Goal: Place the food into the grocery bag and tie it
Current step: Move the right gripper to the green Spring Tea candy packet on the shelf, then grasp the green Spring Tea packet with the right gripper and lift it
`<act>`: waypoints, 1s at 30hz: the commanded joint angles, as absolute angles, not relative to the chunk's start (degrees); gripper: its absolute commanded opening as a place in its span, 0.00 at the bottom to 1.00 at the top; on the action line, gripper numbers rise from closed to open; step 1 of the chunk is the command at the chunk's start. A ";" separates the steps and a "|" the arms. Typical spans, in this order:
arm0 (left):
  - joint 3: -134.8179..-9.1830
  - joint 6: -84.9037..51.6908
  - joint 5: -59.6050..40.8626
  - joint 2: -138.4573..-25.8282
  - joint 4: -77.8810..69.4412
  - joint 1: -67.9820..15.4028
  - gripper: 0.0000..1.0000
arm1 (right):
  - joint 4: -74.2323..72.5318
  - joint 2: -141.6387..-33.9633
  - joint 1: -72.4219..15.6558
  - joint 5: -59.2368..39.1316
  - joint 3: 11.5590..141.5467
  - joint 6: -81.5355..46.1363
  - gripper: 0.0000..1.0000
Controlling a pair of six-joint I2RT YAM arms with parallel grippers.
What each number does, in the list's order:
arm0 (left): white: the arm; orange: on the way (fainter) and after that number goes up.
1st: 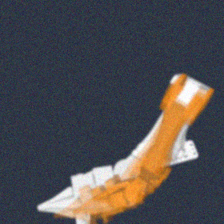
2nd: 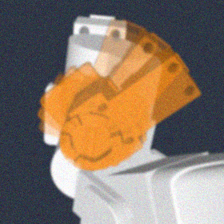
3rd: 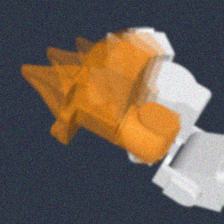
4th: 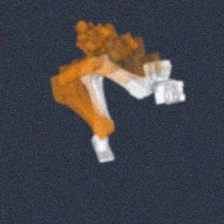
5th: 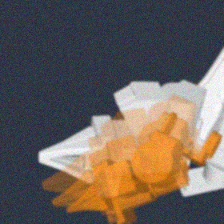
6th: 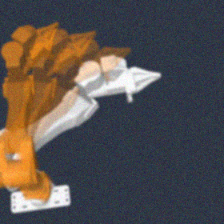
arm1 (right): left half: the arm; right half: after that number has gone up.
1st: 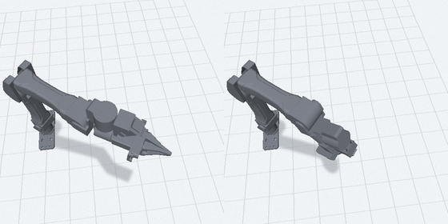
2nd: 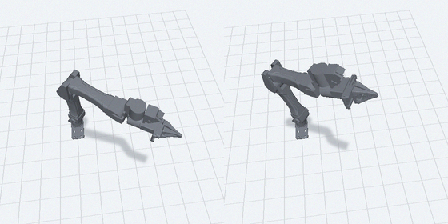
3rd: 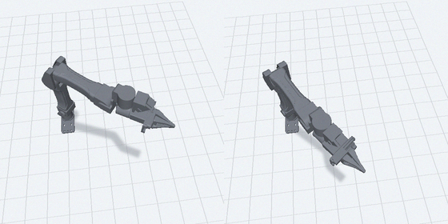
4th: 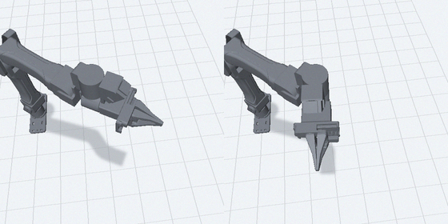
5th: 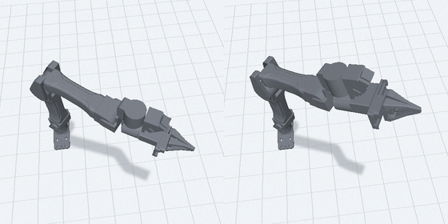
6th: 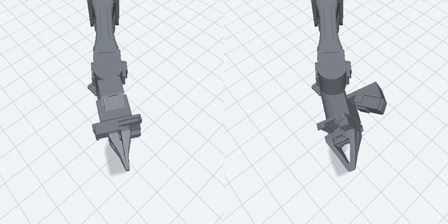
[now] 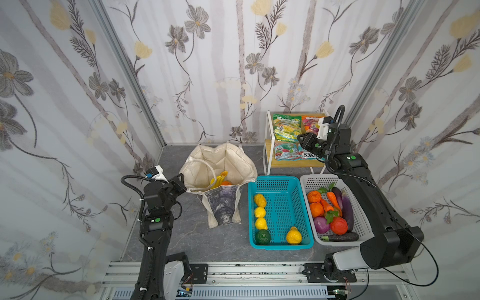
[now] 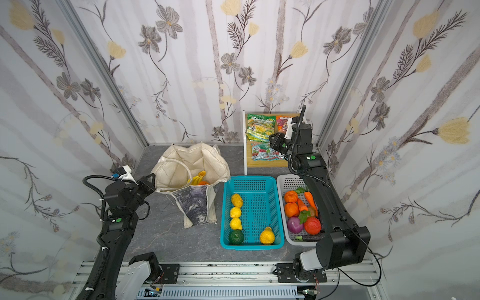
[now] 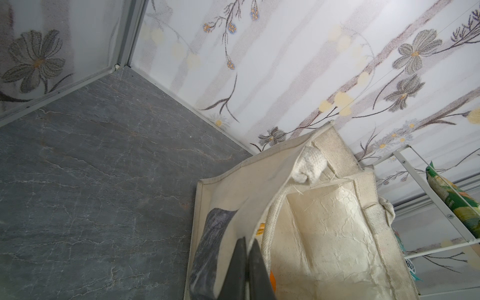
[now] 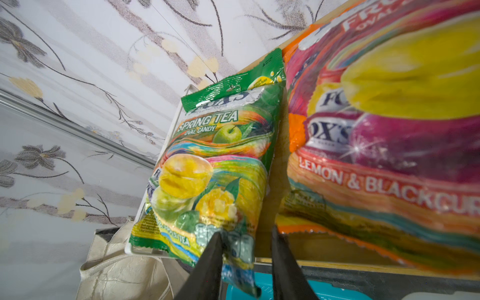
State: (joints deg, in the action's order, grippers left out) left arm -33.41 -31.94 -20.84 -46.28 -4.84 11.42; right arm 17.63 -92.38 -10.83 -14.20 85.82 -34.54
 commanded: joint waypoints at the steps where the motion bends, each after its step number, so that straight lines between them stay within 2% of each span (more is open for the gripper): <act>1: -33.64 -32.52 -21.15 -46.25 -6.24 11.46 0.00 | 16.20 -92.99 -10.71 -14.76 85.76 -35.41 0.34; 9: -33.66 -32.54 -21.24 -46.27 -6.24 11.65 0.00 | 14.98 -93.45 -10.55 -16.17 85.70 -36.36 0.31; 18: -33.66 -32.57 -21.30 -46.23 -6.28 11.69 0.00 | 14.53 -92.40 -10.55 -16.77 85.45 -36.74 0.11; 21: -33.66 -32.73 -21.28 -46.24 -6.24 11.73 0.00 | 14.55 -91.95 -10.59 -16.78 85.43 -36.97 0.00; 30: -33.57 -33.02 -21.53 -46.35 -6.33 11.73 0.00 | 14.83 -89.72 -10.55 -18.33 86.37 -37.22 0.00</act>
